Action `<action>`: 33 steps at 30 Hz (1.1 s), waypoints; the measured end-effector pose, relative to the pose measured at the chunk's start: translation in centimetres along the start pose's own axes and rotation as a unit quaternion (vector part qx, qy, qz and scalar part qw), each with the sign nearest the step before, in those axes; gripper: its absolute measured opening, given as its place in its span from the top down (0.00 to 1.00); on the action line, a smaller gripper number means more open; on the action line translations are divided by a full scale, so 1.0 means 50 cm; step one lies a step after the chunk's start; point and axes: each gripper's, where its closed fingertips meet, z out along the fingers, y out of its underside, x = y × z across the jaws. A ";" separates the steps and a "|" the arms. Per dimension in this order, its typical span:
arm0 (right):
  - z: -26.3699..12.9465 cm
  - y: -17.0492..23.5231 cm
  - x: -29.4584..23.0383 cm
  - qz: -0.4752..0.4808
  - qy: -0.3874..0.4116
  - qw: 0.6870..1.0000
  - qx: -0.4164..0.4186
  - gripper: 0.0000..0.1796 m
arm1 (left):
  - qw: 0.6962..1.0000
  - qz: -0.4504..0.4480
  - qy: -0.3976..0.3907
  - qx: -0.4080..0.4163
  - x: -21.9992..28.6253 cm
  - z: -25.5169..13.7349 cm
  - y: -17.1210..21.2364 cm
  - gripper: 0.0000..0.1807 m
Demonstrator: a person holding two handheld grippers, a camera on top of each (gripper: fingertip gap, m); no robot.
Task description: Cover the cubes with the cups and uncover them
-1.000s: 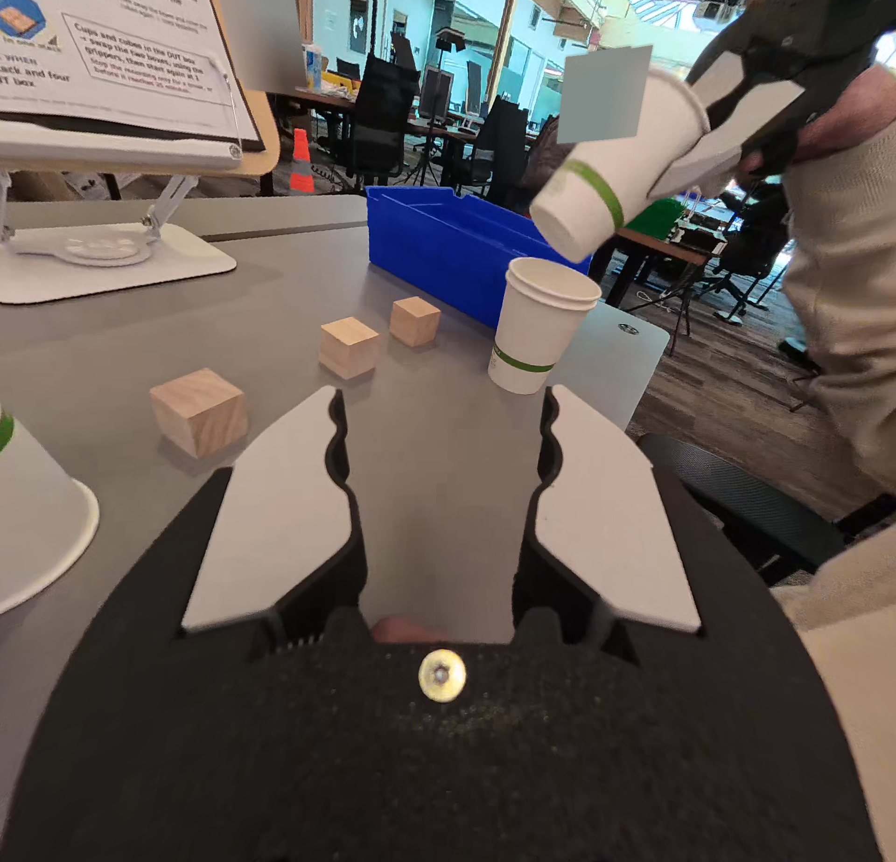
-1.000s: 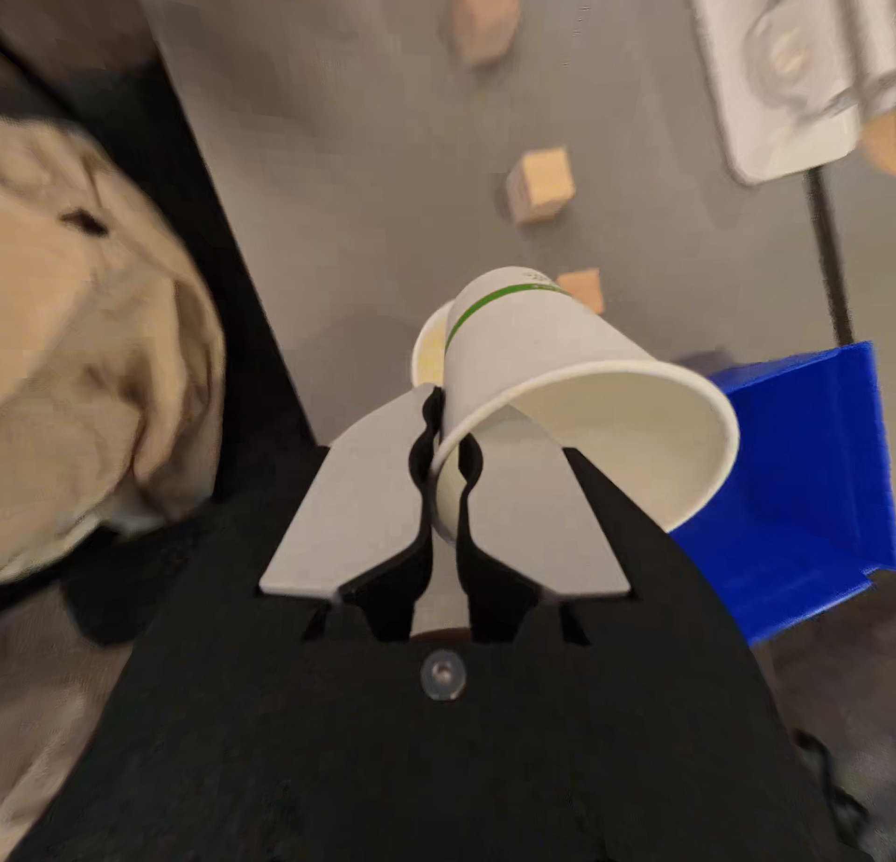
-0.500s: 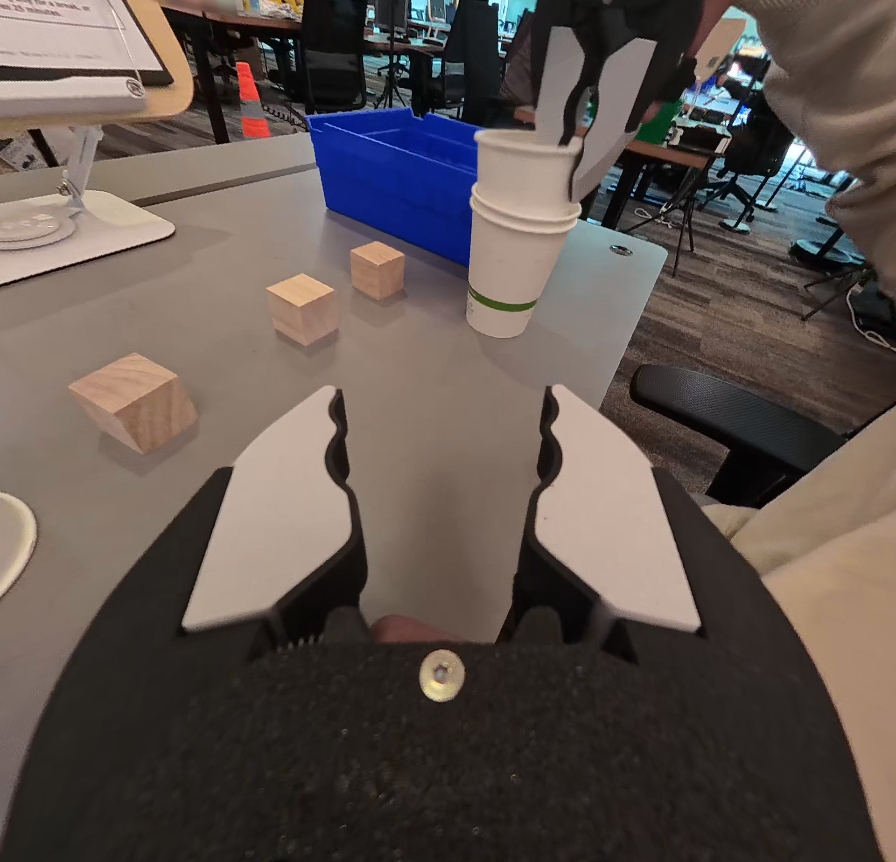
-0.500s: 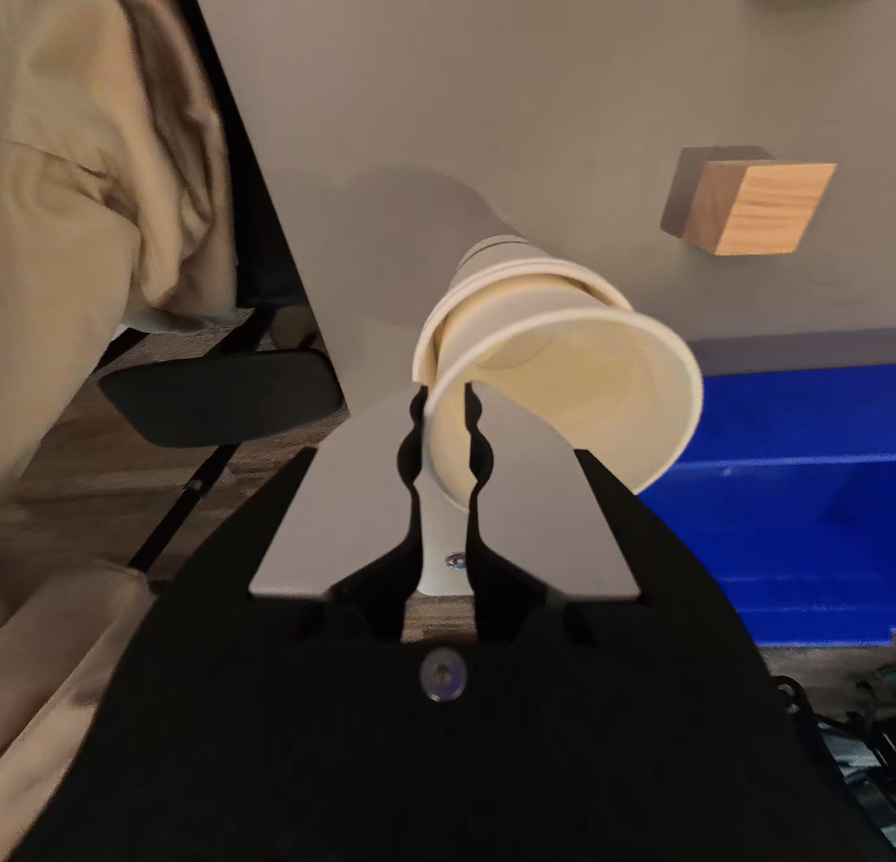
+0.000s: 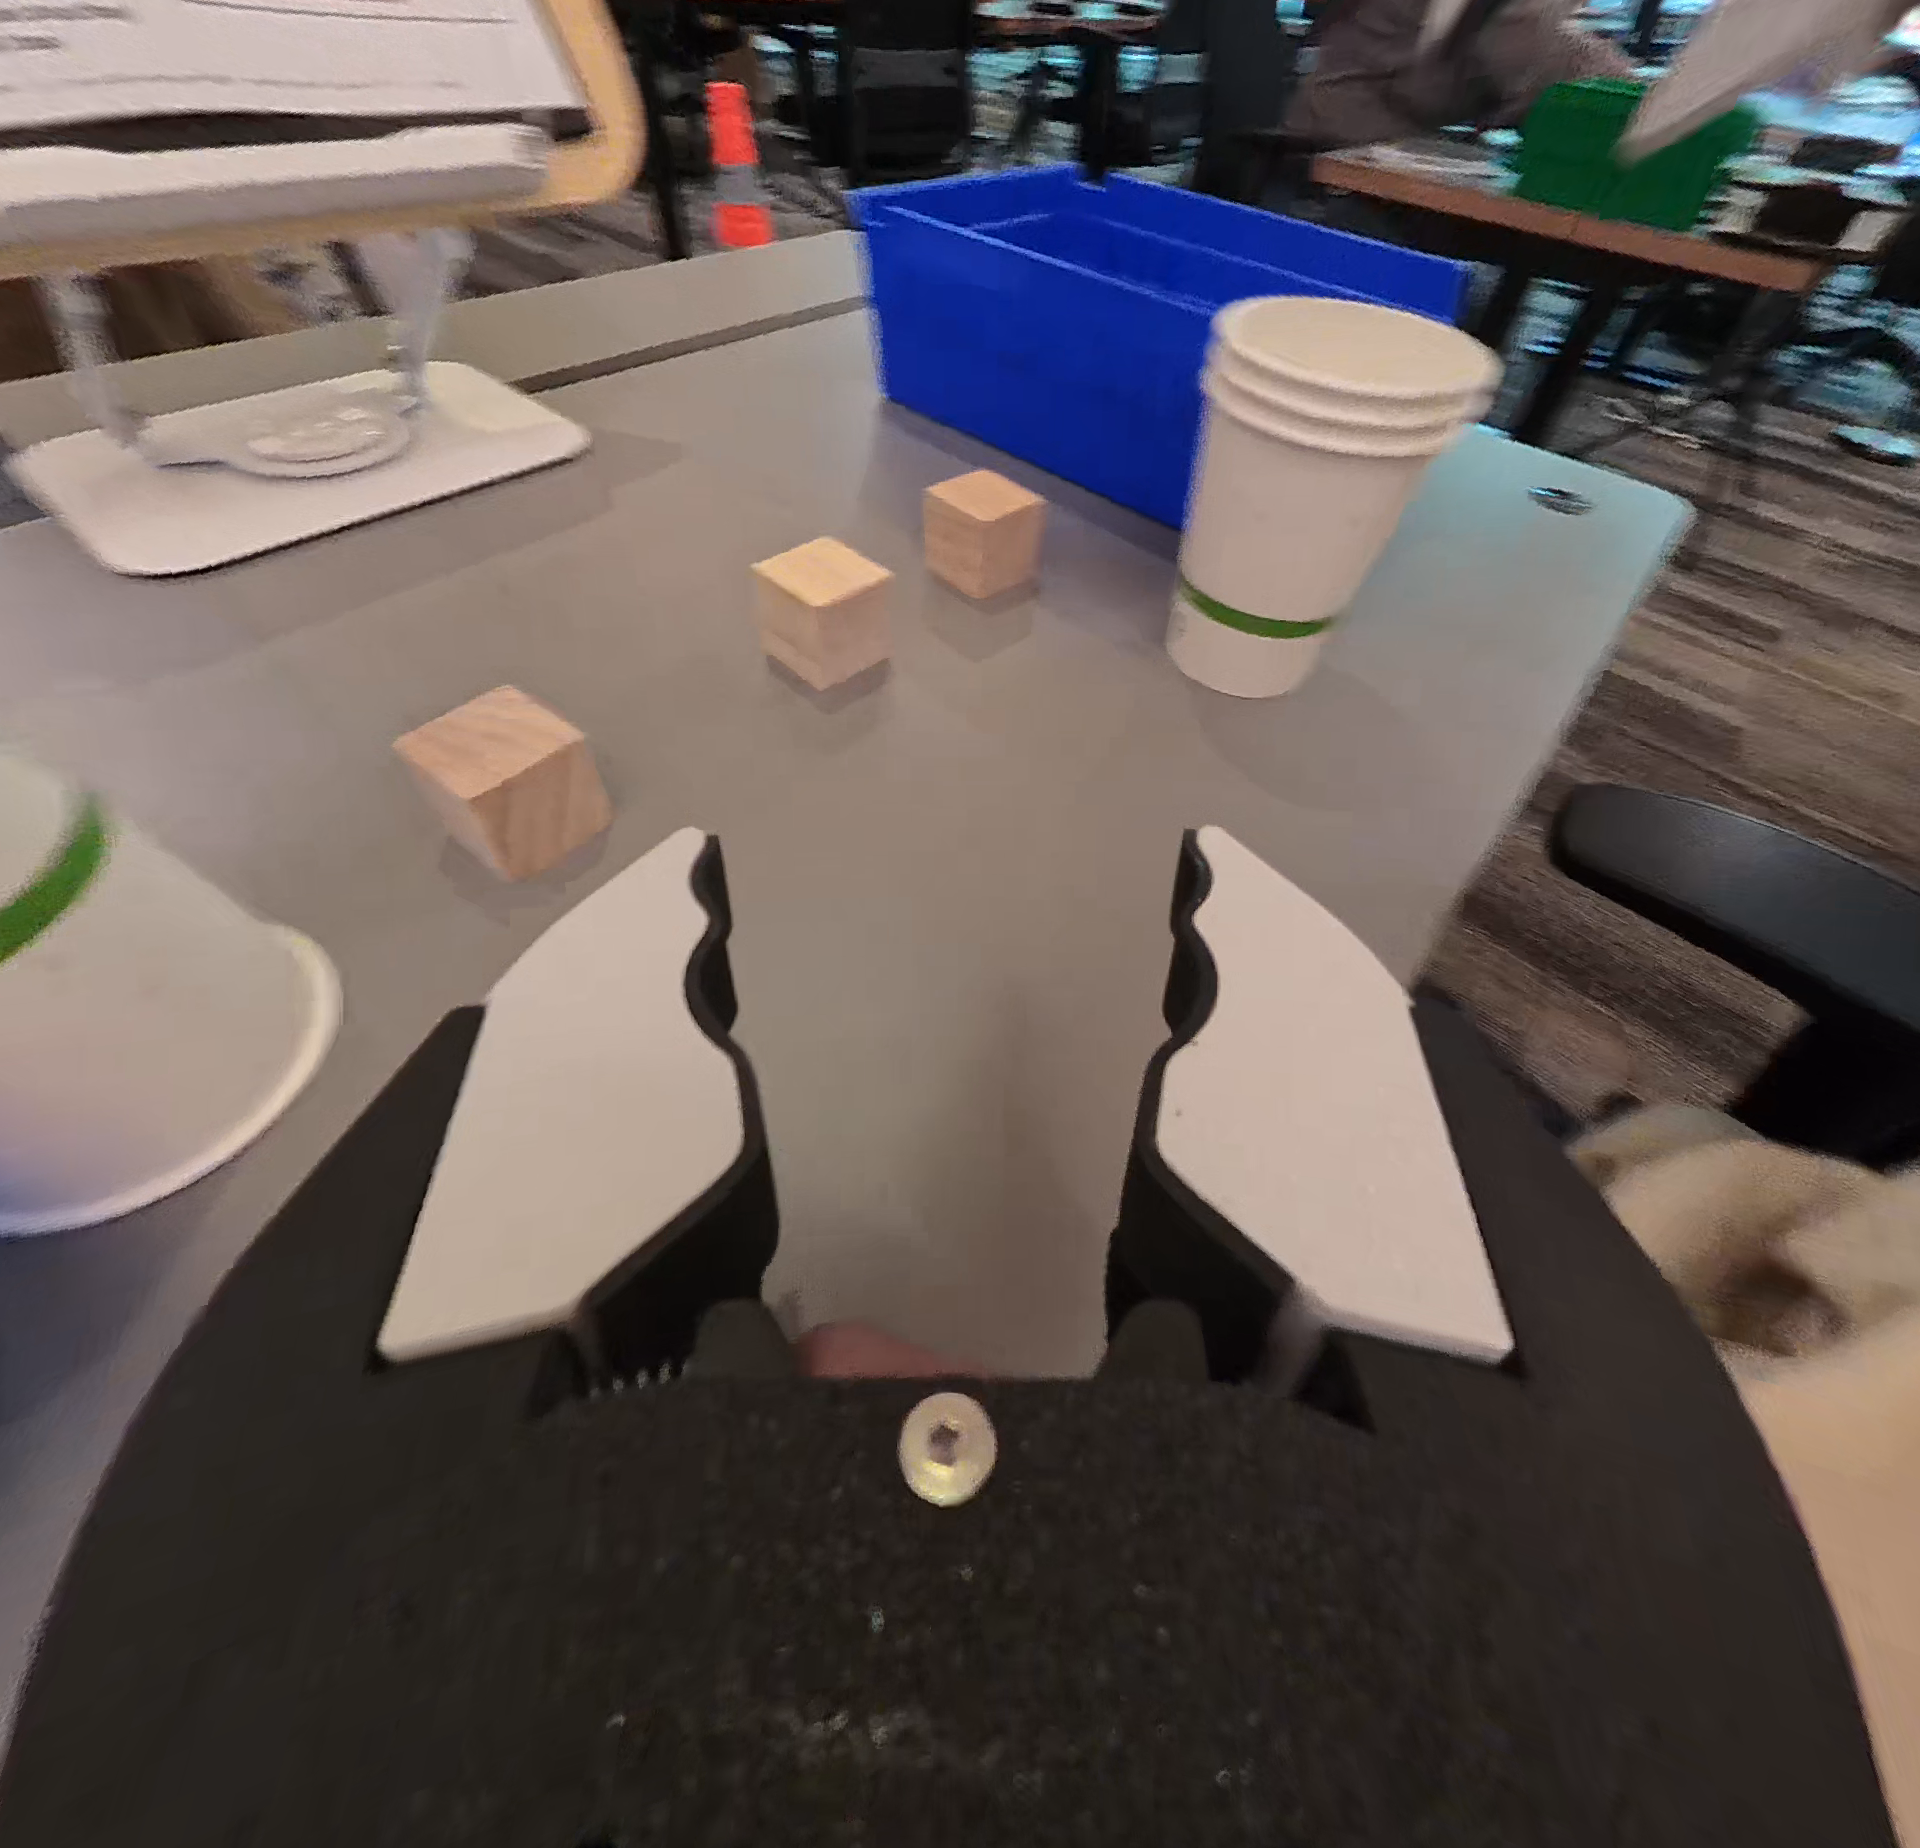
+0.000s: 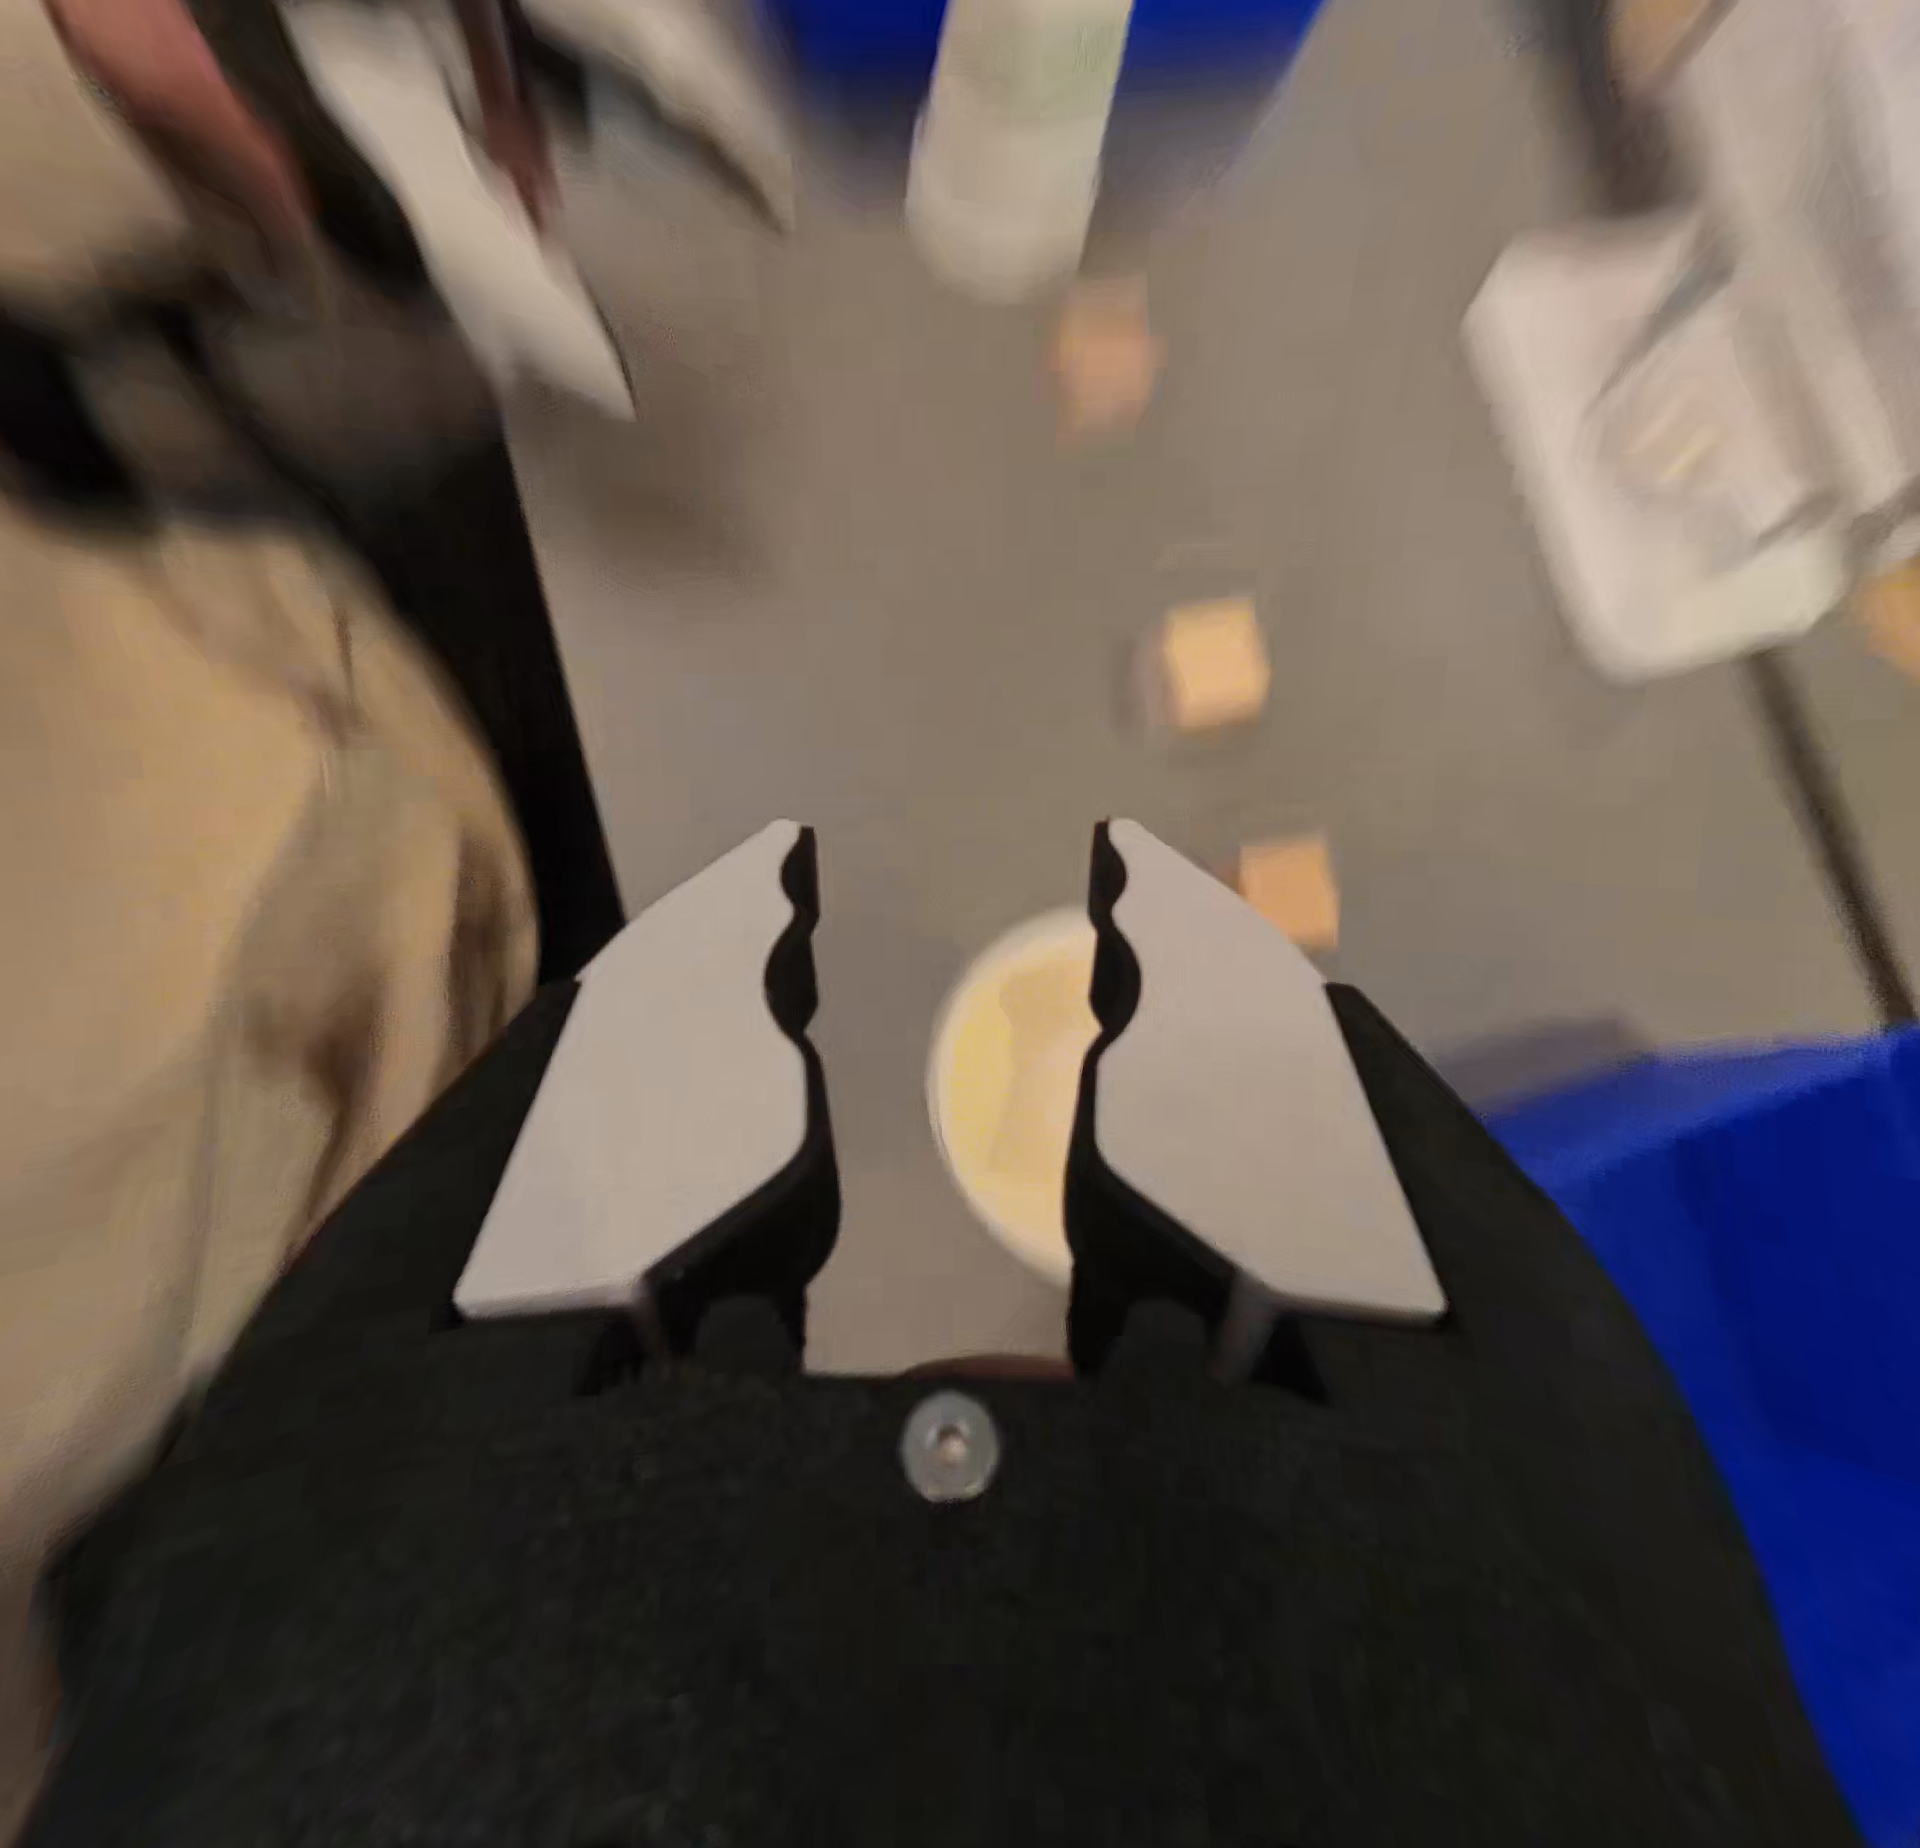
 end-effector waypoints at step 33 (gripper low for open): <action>0.238 0.021 -0.230 0.188 -0.010 0.931 0.314 0.72 | 0.898 -0.133 -0.411 -0.088 -0.472 0.068 0.024 0.54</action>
